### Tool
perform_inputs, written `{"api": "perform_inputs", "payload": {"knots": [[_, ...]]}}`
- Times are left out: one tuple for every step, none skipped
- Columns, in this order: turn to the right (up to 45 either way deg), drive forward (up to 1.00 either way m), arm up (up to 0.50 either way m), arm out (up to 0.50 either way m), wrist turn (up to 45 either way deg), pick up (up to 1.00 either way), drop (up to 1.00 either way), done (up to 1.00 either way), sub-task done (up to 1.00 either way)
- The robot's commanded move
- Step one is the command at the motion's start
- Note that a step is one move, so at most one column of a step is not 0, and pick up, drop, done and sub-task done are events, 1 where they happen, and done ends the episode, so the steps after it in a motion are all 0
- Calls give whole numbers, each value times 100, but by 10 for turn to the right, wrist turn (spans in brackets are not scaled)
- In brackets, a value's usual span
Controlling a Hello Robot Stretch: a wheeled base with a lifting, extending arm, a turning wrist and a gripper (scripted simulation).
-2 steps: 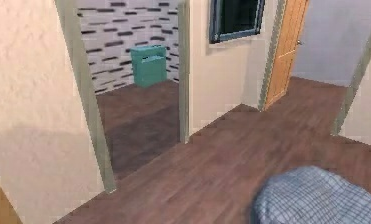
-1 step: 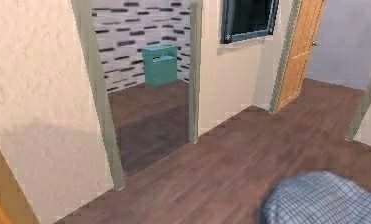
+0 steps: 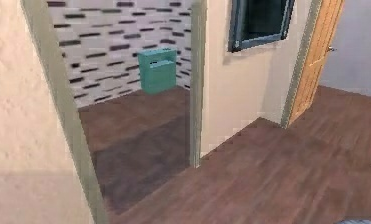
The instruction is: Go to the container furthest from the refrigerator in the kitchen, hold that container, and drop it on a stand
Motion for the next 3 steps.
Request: {"api": "perform_inputs", "payload": {"knots": [[-90, 0, 0, 0, 0, 0, 0, 0, 0], [0, 100, 0, 0, 0, 0, 0, 0, 0], [-120, 0, 0, 0, 0, 0, 0, 0, 0]]}}
